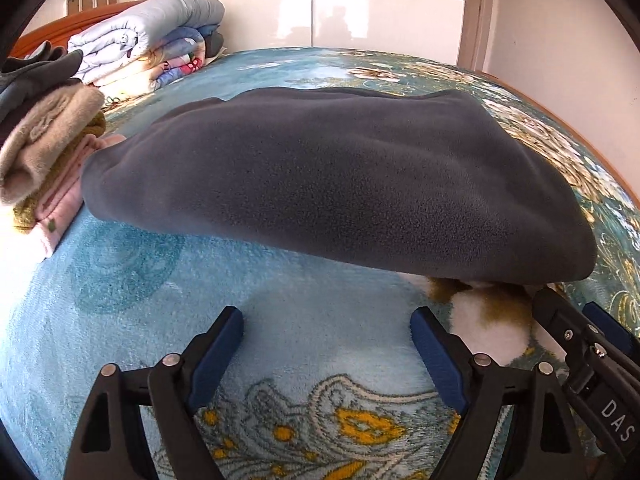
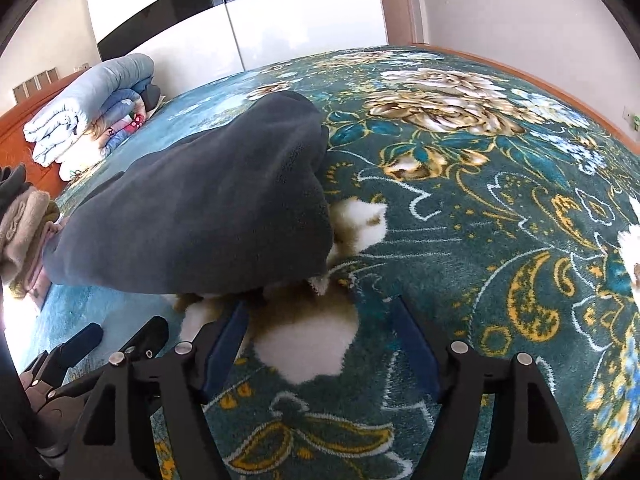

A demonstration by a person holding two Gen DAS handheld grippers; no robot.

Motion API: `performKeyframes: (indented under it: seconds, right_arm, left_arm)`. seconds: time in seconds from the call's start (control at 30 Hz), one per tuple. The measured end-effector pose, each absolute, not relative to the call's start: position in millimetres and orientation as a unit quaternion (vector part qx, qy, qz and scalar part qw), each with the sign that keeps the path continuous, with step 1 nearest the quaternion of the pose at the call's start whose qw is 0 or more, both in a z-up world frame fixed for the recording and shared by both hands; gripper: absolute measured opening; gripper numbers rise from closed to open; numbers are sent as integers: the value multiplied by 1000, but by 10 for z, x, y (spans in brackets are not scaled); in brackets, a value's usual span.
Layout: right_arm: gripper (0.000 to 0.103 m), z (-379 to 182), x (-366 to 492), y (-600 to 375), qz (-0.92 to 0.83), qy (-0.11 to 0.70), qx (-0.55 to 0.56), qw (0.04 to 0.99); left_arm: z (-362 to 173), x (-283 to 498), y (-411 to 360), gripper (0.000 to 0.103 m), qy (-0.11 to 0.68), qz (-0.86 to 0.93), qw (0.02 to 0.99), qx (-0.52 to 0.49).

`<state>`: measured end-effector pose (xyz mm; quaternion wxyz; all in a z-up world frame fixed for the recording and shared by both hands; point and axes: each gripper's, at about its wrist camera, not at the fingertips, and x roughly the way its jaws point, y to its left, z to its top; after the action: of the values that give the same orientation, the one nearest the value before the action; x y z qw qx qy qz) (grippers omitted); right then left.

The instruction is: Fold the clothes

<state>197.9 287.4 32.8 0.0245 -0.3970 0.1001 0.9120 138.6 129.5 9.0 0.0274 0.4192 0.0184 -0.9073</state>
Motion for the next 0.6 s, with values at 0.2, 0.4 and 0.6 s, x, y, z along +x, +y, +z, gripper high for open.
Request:
performKeyframes:
  seconds: [0.2, 0.4, 0.6]
  right_arm:
    - [76, 323, 1963, 2852, 913, 89, -398, 28]
    - [81, 331, 1975, 2822, 915, 83, -394, 16]
    - [83, 341, 1979, 2815, 916, 85, -392, 2]
  left_arm:
    - [57, 1359, 1296, 103, 12, -903, 72, 423]
    - [35, 1349, 1183, 103, 45, -899, 56, 431]
    - [41, 1389, 1162, 103, 56, -900, 52, 429]
